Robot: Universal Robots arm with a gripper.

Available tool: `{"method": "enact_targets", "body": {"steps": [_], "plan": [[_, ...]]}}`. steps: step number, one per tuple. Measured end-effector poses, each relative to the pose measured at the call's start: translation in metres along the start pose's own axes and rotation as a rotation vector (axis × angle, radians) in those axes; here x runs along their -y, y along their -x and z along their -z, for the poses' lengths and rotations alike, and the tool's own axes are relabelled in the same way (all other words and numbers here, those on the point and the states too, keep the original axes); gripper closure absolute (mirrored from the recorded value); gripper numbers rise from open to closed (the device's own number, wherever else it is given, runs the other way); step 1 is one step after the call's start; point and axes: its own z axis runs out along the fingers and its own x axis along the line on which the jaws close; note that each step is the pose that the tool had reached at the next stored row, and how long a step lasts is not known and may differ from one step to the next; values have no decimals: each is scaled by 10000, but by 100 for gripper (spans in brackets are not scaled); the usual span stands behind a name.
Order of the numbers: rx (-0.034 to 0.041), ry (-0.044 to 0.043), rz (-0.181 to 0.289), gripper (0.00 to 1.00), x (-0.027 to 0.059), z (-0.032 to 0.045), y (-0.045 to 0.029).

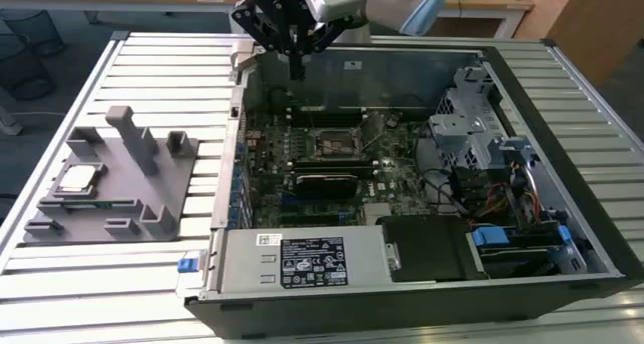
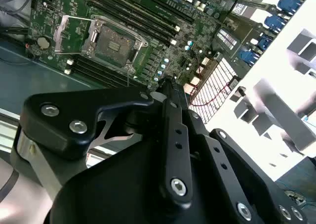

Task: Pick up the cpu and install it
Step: 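Reach for the cpu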

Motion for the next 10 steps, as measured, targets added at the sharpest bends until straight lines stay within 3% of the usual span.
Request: {"method": "enact_targets", "body": {"steps": [10], "plan": [[0, 0, -1, 89, 2, 0, -21]]}}
